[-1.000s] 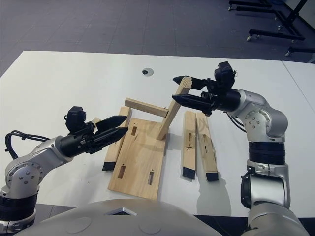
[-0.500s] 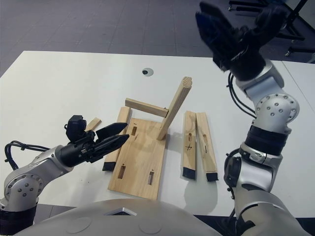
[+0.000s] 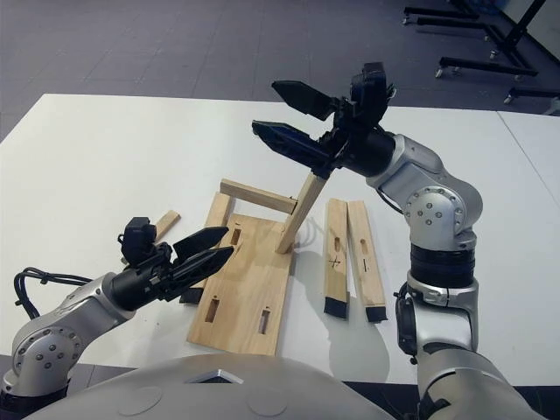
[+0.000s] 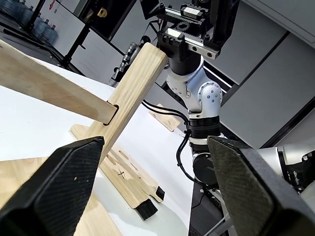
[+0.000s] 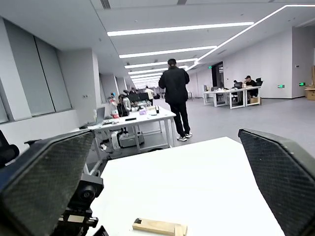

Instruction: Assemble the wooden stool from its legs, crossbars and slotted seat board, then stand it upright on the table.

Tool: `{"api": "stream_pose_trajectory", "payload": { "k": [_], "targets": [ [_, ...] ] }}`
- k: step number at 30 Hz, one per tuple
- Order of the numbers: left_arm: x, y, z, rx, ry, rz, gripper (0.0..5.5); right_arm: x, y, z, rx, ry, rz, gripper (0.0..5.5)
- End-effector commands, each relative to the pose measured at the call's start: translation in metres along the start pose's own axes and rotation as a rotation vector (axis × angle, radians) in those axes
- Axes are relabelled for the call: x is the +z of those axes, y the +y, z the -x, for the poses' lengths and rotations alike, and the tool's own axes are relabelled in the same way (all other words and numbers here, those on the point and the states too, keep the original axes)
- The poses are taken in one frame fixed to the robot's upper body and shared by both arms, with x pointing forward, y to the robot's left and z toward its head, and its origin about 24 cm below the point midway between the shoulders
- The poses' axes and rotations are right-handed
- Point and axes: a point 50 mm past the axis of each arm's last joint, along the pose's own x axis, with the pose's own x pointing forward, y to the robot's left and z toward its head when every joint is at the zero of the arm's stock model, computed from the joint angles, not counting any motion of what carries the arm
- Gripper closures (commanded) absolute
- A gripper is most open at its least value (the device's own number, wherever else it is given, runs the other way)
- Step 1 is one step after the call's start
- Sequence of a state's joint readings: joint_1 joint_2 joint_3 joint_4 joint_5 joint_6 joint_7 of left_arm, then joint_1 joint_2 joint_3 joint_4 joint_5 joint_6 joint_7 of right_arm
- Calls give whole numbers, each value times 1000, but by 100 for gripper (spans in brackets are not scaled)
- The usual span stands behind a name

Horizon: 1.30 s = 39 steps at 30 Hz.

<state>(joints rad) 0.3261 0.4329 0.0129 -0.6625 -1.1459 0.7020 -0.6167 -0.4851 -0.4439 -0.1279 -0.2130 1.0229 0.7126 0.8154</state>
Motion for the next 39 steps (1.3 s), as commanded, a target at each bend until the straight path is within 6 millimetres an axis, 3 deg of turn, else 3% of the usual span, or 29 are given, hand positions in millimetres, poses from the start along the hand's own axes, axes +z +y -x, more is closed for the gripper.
{"api": "stream_pose_trajectory", "payload": {
  "k": [1, 6, 8, 12, 14, 18, 22, 24, 27, 34, 39],
  "targets": [
    [2, 3, -3, 10, -5, -21, 166, 36, 0, -5, -22, -153, 44, 11],
    [1, 3, -2, 24, -22, -21, 166, 74, 0, 9, -93, -313, 83, 11],
    [0, 2, 0, 36, -36, -23, 166, 81, -12, 33, -208, -362, 69, 11],
    [-1, -3, 5, 101, -83, -48, 166, 76, -27, 111, -624, -318, 132, 11],
    [-1, -8, 10, 158, -128, -79, 166, 49, -19, 139, -812, -190, 170, 11],
    [-6, -24, 12, 215, -202, -101, 166, -34, 9, 168, -1003, 138, 105, 11],
    [-4, -25, 10, 230, -204, -125, 166, -88, 65, 205, -1225, 392, 63, 11],
    [-1, -28, 10, 232, -209, -137, 166, -100, 88, 205, -1240, 460, 41, 11],
    [-1, -31, 9, 245, -209, -139, 166, -108, 104, 202, -1249, 542, 46, 11],
    [-3, -31, 5, 262, -206, -131, 166, -115, 101, 179, -1160, 563, 51, 11],
    [3, -26, 7, 284, -197, -167, 166, -132, 101, 182, -1182, 664, 43, 31]
  ]
}}
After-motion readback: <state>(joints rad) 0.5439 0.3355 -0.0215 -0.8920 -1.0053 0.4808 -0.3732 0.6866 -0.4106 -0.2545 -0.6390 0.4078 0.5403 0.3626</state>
